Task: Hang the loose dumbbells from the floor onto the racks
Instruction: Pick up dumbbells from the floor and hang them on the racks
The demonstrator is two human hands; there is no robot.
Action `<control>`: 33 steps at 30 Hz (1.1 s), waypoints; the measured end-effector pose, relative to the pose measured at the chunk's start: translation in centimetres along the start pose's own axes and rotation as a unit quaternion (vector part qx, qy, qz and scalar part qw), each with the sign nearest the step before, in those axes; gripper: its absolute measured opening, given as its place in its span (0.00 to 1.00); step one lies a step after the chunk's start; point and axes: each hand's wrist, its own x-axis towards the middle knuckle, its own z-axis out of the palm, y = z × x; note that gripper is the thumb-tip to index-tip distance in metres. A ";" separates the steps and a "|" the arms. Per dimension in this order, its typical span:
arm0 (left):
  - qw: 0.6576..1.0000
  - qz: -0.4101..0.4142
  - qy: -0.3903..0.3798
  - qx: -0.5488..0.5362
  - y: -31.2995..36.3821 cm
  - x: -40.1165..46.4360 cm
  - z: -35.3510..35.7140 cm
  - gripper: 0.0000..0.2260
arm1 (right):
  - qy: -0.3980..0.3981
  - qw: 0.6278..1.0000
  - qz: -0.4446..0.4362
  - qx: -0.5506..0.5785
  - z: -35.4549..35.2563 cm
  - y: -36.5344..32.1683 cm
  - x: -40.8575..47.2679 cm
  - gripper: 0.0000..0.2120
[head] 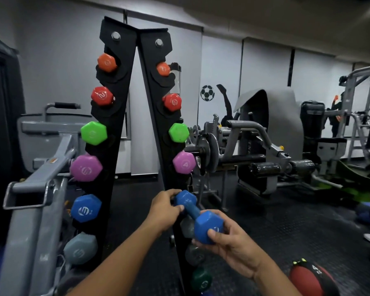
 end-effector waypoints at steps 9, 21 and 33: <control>0.985 -0.057 0.161 -0.001 0.0 1.6 0.5 0.20 | 0.118 0.974 -0.107 -0.161 1.9 1.2 2.6 0.24; 0.998 -0.045 0.023 0.027 0.1 3.5 0.6 0.37 | 0.179 0.932 -0.143 -0.282 0.5 1.7 2.9 0.22; 0.992 -0.043 0.062 0.103 0.2 4.2 0.8 0.31 | 0.192 0.867 -0.082 -0.453 -3.8 -1.3 9.1 0.19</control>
